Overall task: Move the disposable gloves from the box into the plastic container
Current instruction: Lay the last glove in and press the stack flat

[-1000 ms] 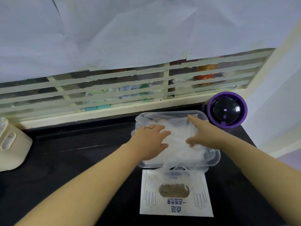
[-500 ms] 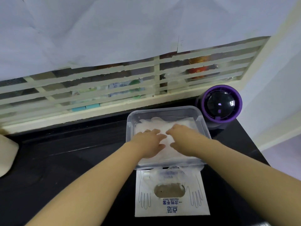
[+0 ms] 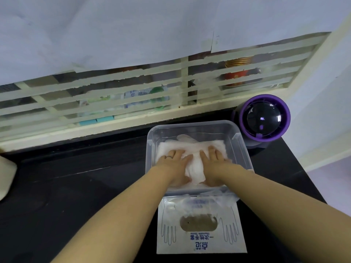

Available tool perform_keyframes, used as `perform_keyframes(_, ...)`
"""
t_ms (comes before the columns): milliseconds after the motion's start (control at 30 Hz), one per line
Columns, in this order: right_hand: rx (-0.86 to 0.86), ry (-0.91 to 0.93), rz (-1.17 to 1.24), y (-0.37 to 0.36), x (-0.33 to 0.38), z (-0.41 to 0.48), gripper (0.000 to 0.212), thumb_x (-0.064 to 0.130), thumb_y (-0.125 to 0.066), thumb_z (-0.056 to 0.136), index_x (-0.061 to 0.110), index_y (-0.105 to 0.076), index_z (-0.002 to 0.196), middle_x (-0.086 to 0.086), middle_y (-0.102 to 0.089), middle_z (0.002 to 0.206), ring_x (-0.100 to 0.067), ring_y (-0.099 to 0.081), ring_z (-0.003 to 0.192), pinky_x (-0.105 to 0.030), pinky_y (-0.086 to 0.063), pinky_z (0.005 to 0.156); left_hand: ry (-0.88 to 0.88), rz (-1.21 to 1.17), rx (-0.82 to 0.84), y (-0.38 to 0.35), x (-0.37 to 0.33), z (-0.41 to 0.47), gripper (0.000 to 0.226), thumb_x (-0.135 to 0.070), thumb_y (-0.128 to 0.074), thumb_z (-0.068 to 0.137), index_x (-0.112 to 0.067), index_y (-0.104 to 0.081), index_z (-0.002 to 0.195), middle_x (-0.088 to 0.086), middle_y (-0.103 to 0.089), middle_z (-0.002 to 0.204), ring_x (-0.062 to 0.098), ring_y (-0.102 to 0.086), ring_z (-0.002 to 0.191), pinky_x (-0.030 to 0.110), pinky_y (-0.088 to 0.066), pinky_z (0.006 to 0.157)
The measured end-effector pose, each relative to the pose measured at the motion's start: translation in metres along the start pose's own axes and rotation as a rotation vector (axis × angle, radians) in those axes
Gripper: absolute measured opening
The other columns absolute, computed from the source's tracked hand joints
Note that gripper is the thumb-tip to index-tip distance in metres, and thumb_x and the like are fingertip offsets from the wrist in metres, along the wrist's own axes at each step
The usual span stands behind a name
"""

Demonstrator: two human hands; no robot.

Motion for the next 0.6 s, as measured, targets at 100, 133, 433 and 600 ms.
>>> perform_keyframes(100,0.025,-0.002,0.072,0.006,0.002,-0.005,0.101,0.050,-0.055,0.092,0.016,0.022,0.149,-0.016,0.024,0.156,-0.037,0.009,0.146,-0.050,-0.013,0.117,-0.014,-0.038,-0.031,0.007,0.000,0.000,0.080,-0.046,-0.053,0.094,-0.028,-0.006,0.155,0.003,-0.001,0.162,0.027,-0.006,0.148,0.043,-0.020,0.118)
perform_keyframes(133,0.003,0.028,0.066,0.012,0.001,-0.012,0.098,0.052,-0.055,0.091,0.017,0.012,0.152,-0.015,0.010,0.159,-0.036,-0.003,0.146,-0.047,-0.018,0.116,-0.026,-0.060,-0.048,0.012,0.000,-0.004,0.076,-0.043,-0.053,0.095,-0.026,-0.010,0.155,0.004,-0.006,0.162,0.027,-0.012,0.147,0.042,-0.024,0.117)
perform_keyframes(433,-0.227,0.367,0.183,0.039,-0.002,-0.123,0.024,0.038,-0.060,0.092,0.016,-0.069,0.093,0.007,-0.069,0.081,-0.006,-0.066,0.075,-0.026,-0.056,0.080,-0.333,-0.114,-0.587,0.046,-0.019,-0.105,0.022,-0.034,-0.047,0.100,-0.023,-0.063,0.110,-0.010,-0.061,0.105,0.009,-0.059,0.083,0.026,-0.050,0.075)
perform_keyframes(600,0.088,0.348,0.011,-0.014,-0.006,-0.145,0.031,0.045,-0.058,0.091,0.021,-0.072,0.103,0.005,-0.071,0.103,-0.009,-0.065,0.092,-0.032,-0.052,0.089,-0.552,0.144,-0.660,0.007,-0.029,-0.126,0.016,-0.033,-0.062,0.087,-0.020,-0.071,0.089,-0.006,-0.064,0.075,0.013,-0.059,0.054,0.022,-0.046,0.046)
Point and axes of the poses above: each hand's wrist, its own z-axis towards the middle knuckle, its own y-axis out of the back of the hand, x = y × z, the point moved 4 cm from there along z, towards the middle knuckle
